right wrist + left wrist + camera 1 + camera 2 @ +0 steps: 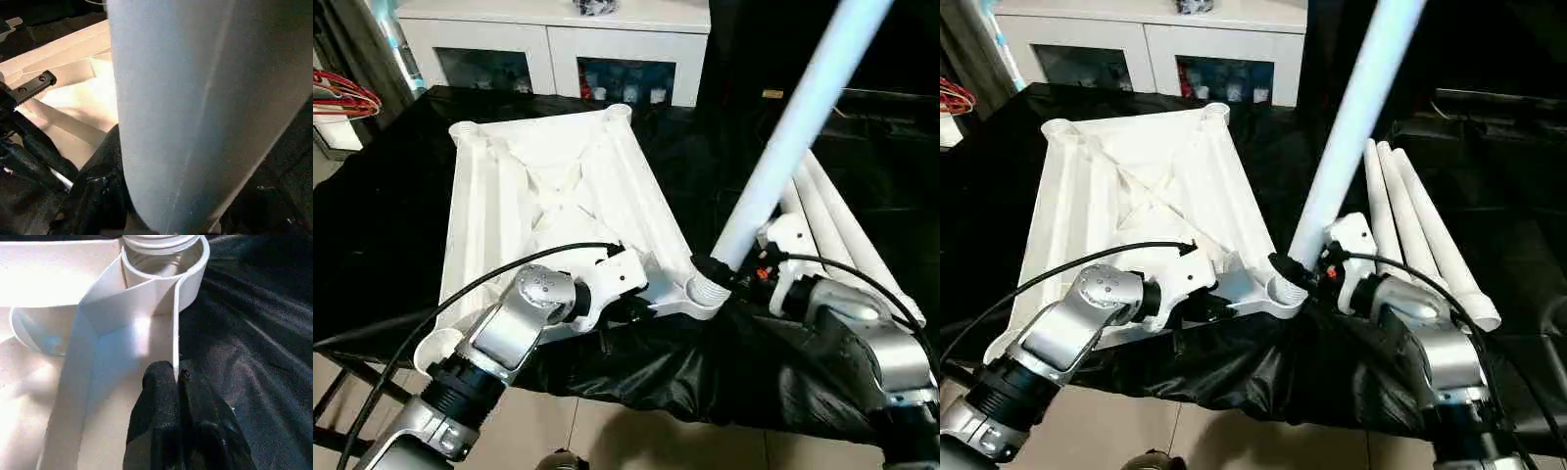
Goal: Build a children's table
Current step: Insert table leg to table base
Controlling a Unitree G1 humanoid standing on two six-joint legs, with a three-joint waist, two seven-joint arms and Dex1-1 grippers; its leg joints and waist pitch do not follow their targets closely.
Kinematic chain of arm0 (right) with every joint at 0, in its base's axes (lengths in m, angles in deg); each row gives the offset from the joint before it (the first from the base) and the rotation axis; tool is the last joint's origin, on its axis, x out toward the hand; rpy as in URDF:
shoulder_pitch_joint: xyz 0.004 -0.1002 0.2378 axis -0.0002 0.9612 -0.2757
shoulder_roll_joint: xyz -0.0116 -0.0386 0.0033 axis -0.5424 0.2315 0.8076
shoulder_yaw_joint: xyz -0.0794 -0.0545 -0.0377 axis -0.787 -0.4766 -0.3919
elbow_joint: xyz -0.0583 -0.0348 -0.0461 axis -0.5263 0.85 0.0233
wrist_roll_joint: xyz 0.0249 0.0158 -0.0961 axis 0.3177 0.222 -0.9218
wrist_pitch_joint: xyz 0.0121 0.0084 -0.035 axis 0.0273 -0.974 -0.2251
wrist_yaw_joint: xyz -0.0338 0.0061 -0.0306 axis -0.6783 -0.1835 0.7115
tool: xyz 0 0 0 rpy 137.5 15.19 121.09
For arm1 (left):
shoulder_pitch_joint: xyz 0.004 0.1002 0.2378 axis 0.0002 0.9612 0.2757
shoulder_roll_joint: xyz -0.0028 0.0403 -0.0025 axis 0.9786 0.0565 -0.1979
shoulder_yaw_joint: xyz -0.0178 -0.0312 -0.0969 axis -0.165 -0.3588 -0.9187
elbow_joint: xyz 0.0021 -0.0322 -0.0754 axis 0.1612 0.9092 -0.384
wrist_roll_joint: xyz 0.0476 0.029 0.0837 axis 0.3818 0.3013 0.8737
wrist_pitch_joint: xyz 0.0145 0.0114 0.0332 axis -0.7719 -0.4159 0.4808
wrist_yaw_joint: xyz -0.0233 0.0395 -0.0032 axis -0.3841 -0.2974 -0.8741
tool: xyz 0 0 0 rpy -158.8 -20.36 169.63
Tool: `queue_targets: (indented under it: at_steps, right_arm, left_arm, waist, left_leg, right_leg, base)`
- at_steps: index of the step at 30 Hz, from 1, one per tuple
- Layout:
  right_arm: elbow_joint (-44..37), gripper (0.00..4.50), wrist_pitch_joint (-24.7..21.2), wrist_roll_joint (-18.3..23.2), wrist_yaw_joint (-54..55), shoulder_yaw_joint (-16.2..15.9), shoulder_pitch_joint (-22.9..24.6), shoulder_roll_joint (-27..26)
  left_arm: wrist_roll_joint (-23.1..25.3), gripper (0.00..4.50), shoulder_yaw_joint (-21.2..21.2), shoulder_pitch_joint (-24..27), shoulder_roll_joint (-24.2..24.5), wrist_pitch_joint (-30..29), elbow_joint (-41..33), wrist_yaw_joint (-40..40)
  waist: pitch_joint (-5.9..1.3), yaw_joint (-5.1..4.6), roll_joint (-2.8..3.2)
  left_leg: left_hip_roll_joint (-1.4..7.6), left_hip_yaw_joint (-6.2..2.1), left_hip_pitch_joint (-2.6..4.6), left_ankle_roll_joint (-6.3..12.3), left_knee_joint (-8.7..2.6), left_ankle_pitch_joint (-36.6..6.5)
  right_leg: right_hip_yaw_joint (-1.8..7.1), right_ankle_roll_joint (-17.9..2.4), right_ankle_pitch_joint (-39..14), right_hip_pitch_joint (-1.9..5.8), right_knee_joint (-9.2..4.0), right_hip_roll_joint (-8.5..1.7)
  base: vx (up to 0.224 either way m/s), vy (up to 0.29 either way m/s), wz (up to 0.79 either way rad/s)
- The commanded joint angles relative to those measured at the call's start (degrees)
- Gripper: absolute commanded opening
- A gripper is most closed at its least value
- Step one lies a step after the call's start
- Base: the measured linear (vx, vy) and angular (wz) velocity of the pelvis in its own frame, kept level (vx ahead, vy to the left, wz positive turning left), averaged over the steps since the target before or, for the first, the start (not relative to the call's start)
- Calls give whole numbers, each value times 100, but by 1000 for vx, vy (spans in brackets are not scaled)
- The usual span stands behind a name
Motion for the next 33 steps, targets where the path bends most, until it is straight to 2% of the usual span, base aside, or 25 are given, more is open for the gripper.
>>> queue_targets:
  at_steps: [1, 5, 11, 16, 20, 23, 33]
  right_arm:
    - [200, 191, -158, -93, -111, -217, -40, 22]
    - [327, 191, -179, -90, -199, -257, -157, 5]
    - [373, 191, -255, -74, -353, -329, -248, -33]
    - [329, 191, -327, -10, -381, -317, -265, -69]
    - [275, 191, -381, 19, -421, -301, -257, -65]
    - [111, 191, -527, 175, -508, -240, -222, -65]
    - [431, 191, -378, 41, -365, -176, -306, -139]
  left_arm:
    - [-174, 0, -128, 29, -108, -61, -22, 90]
    - [-153, 0, -138, -15, -83, -56, 60, 78]
    - [-215, 0, -159, -90, -28, -35, 159, -2]
    - [-232, 0, -159, -109, -12, -38, 168, -34]
    - [-228, 0, -177, -128, -24, -7, 219, 11]
    - [-274, 0, -218, -154, -41, 17, 282, 39]
    - [-345, 0, -242, -157, 11, 110, 301, -71]
  waist:
    - [-360, 15, -91]
    - [-367, 6, -101]
    - [-357, 7, -109]
    - [-365, 5, -113]
    - [-359, -1, -111]
    - [-354, 2, -106]
    - [-356, -5, -108]
  left_leg:
    - [270, -96, 88, 323, -368, -677]
    - [269, -91, 87, 378, -351, -549]
    - [273, -90, 96, 354, -362, -639]
    - [271, -90, 90, 384, -356, -543]
    - [274, -92, 88, 386, -361, -621]
    - [281, -94, 101, 347, -371, -691]
    - [276, -92, 95, 308, -370, -669]
  right_leg:
    - [160, -1399, -341, 220, -359, -422]
    - [163, -1423, -105, 221, -339, -417]
    - [166, -1404, -315, 214, -357, -423]
    - [164, -1429, -106, 221, -337, -423]
    - [164, -1433, -202, 222, -347, -424]
    - [167, -1415, -313, 213, -360, -427]
    - [167, -1401, -301, 207, -359, -429]
  base:
    - [0, 0, 0]
    - [0, 0, 0]
    - [0, 0, 0]
    - [0, 0, 0]
    - [0, 0, 0]
    - [0, 0, 0]
    - [0, 0, 0]
